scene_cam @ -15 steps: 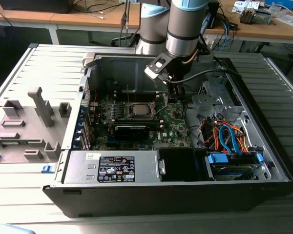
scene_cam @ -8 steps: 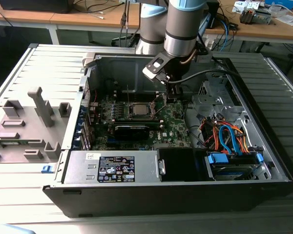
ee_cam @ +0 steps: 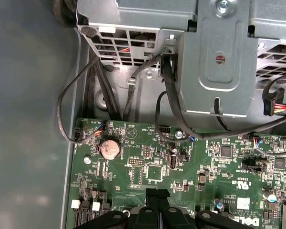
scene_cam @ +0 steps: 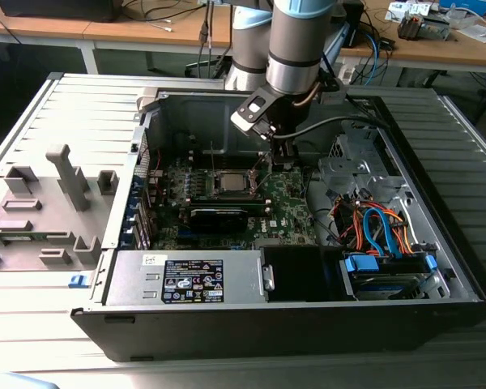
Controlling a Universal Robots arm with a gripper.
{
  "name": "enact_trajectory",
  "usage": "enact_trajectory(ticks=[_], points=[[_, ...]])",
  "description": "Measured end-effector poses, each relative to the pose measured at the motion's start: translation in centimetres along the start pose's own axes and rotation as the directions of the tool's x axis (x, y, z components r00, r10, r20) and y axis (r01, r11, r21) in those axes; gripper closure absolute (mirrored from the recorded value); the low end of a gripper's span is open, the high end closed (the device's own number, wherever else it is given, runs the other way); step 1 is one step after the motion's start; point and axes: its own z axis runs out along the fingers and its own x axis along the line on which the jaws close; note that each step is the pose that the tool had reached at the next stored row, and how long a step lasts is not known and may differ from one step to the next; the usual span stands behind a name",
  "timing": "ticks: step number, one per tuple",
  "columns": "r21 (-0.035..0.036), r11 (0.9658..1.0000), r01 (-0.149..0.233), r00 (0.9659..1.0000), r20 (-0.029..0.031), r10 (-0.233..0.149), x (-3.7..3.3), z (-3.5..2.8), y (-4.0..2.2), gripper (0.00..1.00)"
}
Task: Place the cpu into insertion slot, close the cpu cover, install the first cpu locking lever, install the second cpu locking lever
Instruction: 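Close the cpu cover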
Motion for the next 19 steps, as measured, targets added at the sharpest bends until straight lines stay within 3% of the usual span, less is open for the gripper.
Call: enact_trajectory(ticks=[19], points=[[0.0000,1.0000,0.000,1.0000,0.0001,0.000,0.11,0.07,-1.21,0.89]])
